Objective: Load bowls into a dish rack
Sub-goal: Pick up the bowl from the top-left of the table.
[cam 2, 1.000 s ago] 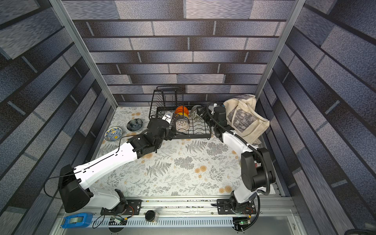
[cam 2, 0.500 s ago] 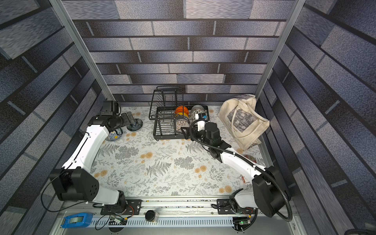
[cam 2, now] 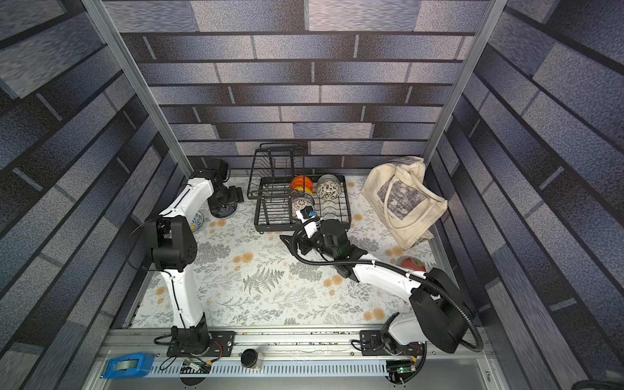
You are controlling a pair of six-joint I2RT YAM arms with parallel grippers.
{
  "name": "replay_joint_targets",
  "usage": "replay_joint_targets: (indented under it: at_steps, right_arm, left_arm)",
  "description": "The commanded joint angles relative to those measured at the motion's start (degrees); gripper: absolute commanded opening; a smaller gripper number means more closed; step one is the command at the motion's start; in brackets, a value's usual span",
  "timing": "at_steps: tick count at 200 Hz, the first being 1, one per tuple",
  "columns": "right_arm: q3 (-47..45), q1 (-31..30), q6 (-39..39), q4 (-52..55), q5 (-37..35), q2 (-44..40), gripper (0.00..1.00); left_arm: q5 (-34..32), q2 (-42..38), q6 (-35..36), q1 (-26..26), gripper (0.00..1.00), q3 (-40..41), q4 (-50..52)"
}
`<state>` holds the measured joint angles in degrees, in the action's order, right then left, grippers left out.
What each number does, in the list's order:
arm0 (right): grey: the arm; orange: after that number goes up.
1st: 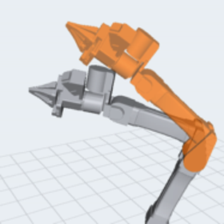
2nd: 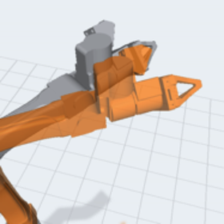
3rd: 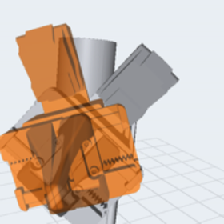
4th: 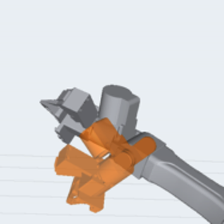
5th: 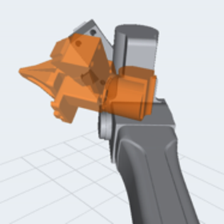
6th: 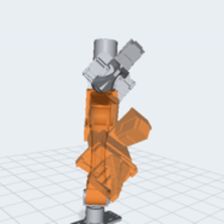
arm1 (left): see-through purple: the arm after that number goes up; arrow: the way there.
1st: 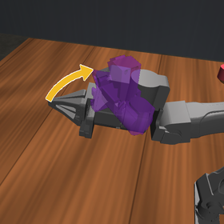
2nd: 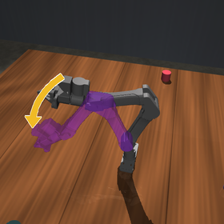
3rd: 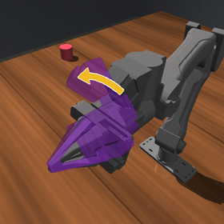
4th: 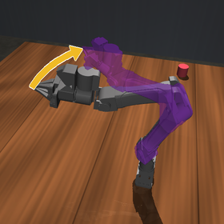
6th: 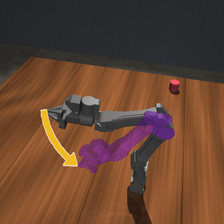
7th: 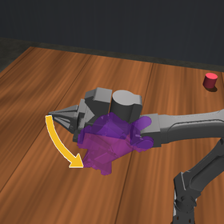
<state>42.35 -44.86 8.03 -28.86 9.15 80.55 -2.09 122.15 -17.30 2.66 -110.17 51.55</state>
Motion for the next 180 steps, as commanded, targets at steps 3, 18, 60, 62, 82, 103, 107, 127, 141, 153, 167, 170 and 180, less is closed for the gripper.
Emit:
replay_joint_targets:
  at_steps: [3,18,60,62,82,103,107,127,141,153,167,170,180]
  right_arm:
    - [-0.24,-0.84,-0.97,-1.99,-1.41,1.51,1.0]
    - [-0.17,-0.93,-0.4,-2.29,-1.78,1.86,1.0]
    - [0.28,-1.18,-0.22,-1.55,-2.76,2.07,1.0]
    - [0.28,-1.19,-0.1,-1.57,-2.81,2.06,1.0]
    - [0.37,-1.19,0.03,-1.59,-3.4,2.28,1.0]
    - [0.38,-1.19,0.4,-1.72,-4.22,2.66,1.0]
    - [0.5,-1.19,0.4,-1.77,-4.33,2.72,1.0]
    - [0.51,-1.19,0.49,-1.46,-5.12,2.77,1.0]
    - [0.46,-1.19,0.45,-1.24,-5.74,2.5,1.0]
    - [0.4,-1.19,0.49,-1.05,-6.6,2.29,1.0]
    - [0.33,-1.19,0.54,-1.06,-7.52,2.09,1.0]
    - [0.25,-1.19,0.58,-1.2,-7.63,2.0,1.0]
    - [0.02,-1.19,0.58,-1.42,-7.82,1.89,1.0]
  left_arm:
    - [-4.7,4.94,3.94,1.6,0.87,-6.25,7.54]
    - [-7.82,8.25,5.02,2.21,0.81,-9.37,9.38]
    - [-12.19,11.77,6.84,2.71,0.61,-10.07,10.06]
    - [-12.23,11.86,6.91,2.64,0.6,-10.06,10.06]
    - [-14.14,12.29,7.9,3.29,0.47,-10.0,10.11]
    - [-15.42,12.04,8.25,3.83,0.32,-9.23,9.76]
    - [-15.46,11.88,8.25,3.87,0.3,-9.19,9.8]
    - [-16.29,10.84,8.5,4.42,0.19,-7.84,9.79]
    - [-16.9,9.43,8.6,5.07,0.12,-6.24,9.5]
    - [-17.9,7.83,8.9,5.82,0.09,-4.36,8.93]
    - [-19.12,5.84,8.66,6.84,0.01,-2.46,9.24]
    - [-19.17,5.27,8.42,6.97,0.0,-2.07,9.43]
    - [-18.81,3.29,7.45,7.48,0.0,-0.2,9.79]
